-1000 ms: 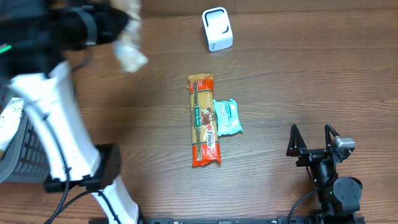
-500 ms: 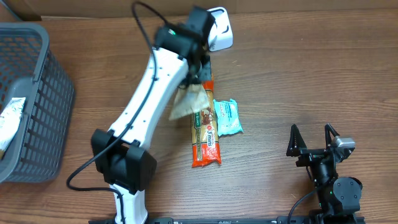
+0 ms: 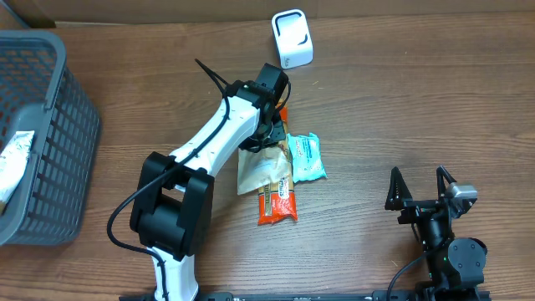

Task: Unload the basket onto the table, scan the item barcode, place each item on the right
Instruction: 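Carry the bagged item to the table and release it left of spaghetti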

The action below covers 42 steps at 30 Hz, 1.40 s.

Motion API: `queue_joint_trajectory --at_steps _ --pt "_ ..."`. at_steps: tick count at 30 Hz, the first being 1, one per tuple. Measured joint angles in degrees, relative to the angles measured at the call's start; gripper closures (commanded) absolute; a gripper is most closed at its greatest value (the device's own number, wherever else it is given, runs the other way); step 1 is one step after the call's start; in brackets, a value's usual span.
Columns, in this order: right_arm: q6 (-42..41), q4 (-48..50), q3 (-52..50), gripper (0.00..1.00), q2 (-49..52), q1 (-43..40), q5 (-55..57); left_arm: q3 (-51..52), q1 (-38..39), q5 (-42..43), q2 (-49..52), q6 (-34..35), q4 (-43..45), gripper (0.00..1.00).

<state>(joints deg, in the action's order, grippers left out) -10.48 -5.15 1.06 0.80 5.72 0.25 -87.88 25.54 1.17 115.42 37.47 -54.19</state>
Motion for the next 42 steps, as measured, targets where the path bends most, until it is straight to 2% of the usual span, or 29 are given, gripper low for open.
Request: queue_joint_trajectory --at_steps 1,7,10,16,21,24,27,33,38,42 --pt "0.00 -0.02 0.00 0.00 0.00 0.00 0.00 0.04 0.00 0.59 0.00 -0.11 0.09 0.00" --pt "-0.02 0.00 0.00 0.00 0.00 0.00 -0.02 0.07 0.37 2.08 0.00 -1.20 -0.59 0.00" --pt "-0.02 -0.02 0.00 0.00 0.00 0.00 0.00 -2.60 0.37 1.99 0.00 -2.91 -4.79 0.01" --pt "0.00 0.00 0.00 0.00 0.00 0.00 0.00 -18.45 0.20 -1.73 -1.09 -6.27 -14.23 0.01" --pt "0.02 0.00 0.00 0.00 0.00 0.00 0.00 -33.31 -3.23 -2.78 -6.36 -9.49 -20.55 0.01" --pt "-0.02 -0.04 0.00 0.00 -0.02 0.02 0.00 -41.42 -9.46 -3.10 -10.16 -11.15 -25.77 0.00" --pt "0.00 -0.02 0.00 0.00 0.00 0.00 0.00 -46.36 -18.91 -3.54 -13.55 -12.02 -30.99 0.01" --pt "0.00 0.00 0.00 0.00 0.00 0.00 0.00 -47.82 -40.87 -5.07 -17.03 -12.17 -37.68 0.00" --pt "0.00 -0.04 0.00 0.00 0.00 0.00 -0.02 -46.42 -54.77 -4.85 -16.96 -8.39 -36.68 0.00" --pt "0.00 -0.02 0.00 0.00 0.00 0.00 0.00 -41.33 -60.17 -5.99 -16.94 -4.26 -32.22 0.00"
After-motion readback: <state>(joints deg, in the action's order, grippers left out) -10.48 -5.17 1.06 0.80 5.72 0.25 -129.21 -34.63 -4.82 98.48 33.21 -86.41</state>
